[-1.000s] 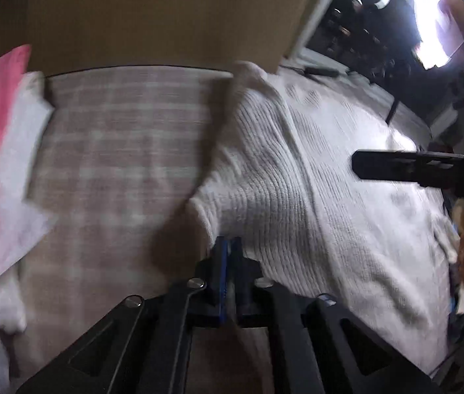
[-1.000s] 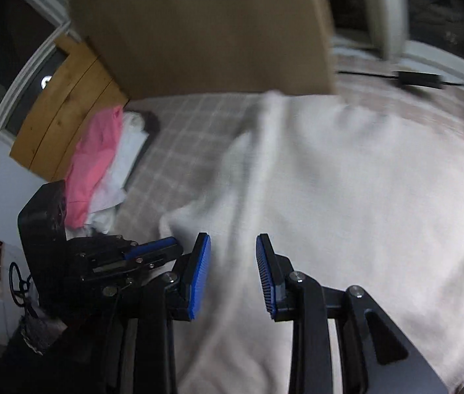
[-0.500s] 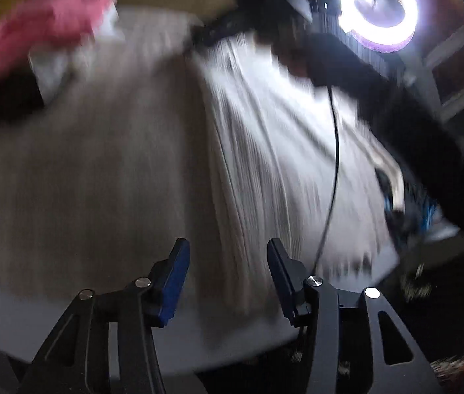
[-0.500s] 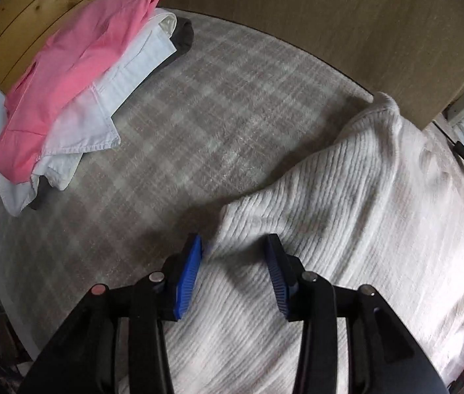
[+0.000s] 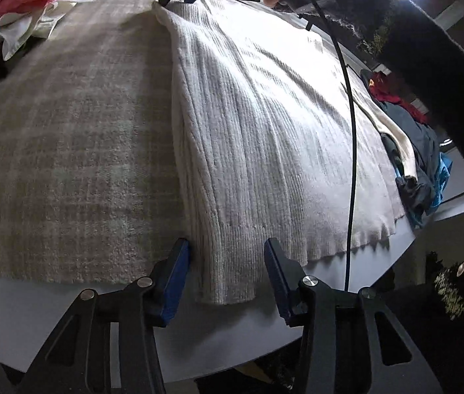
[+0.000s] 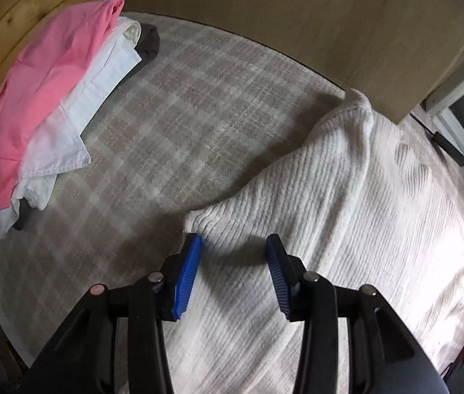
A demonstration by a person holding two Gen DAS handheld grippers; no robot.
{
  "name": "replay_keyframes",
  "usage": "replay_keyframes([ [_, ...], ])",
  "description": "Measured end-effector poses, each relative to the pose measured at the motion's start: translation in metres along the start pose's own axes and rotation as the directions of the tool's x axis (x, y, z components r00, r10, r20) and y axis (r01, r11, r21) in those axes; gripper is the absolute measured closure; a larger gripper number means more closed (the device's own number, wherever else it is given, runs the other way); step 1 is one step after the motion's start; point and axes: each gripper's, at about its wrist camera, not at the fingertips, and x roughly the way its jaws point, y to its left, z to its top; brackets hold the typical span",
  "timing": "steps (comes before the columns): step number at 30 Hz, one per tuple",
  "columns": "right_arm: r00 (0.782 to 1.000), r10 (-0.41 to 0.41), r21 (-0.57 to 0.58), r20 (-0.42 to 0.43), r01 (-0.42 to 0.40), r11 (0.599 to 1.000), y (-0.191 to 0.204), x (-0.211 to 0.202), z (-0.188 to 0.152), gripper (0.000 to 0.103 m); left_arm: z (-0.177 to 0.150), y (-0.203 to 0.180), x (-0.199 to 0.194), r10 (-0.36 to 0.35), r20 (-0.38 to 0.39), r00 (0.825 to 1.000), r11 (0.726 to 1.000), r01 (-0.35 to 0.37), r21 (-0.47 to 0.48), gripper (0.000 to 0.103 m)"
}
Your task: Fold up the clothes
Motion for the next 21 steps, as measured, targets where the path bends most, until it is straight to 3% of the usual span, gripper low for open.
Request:
replay_keyframes([
  [2, 1.000, 0.008, -0.002, -0.007, -0.008, 1.000, 0.004, 0.000, 0.002, 0.060, -0.002, 0.000, -0.001, 0.001, 0.020, 1.000, 1.000, -0.001, -0.011, 0.061],
  [4, 1.000, -0.006, -0.011, -0.028, 0.006, 1.000, 0.007, 0.006, 0.003, 0.052, -0.002, -0.004, 0.001, 0.014, 0.021, 1.000, 1.000, -0.014, 0.013, 0.072],
  [6, 0.998, -0.040, -0.017, -0.049, 0.039, 0.999, 0.009, 0.011, 0.002, 0.051, -0.002, -0.007, 0.002, 0.013, 0.009, 1.000, 1.000, -0.013, 0.025, 0.076],
  [10, 1.000, -0.012, -0.003, 0.000, 0.012, 1.000, 0.013, -0.009, -0.003, 0.051, -0.004, -0.003, 0.000, -0.004, -0.002, 1.000, 1.000, 0.004, 0.021, 0.086],
  [16, 0.996, -0.076, -0.027, -0.056, 0.075, 0.997, 0.014, 0.010, -0.007, 0.052, -0.003, -0.007, -0.007, -0.002, 0.011, 1.000, 0.999, 0.002, 0.051, 0.092],
  [19, 0.997, -0.081, -0.026, -0.019, 0.080, 0.996, 0.004, 0.005, -0.013, 0.084, -0.003, -0.014, -0.014, -0.008, 0.027, 1.000, 0.996, 0.006, 0.086, 0.093],
  [21, 1.000, -0.008, 0.010, -0.004, 0.008, 1.000, -0.013, -0.003, -0.017, 0.089, -0.002, -0.019, -0.019, -0.012, 0.037, 0.999, 0.994, 0.008, 0.110, 0.094],
])
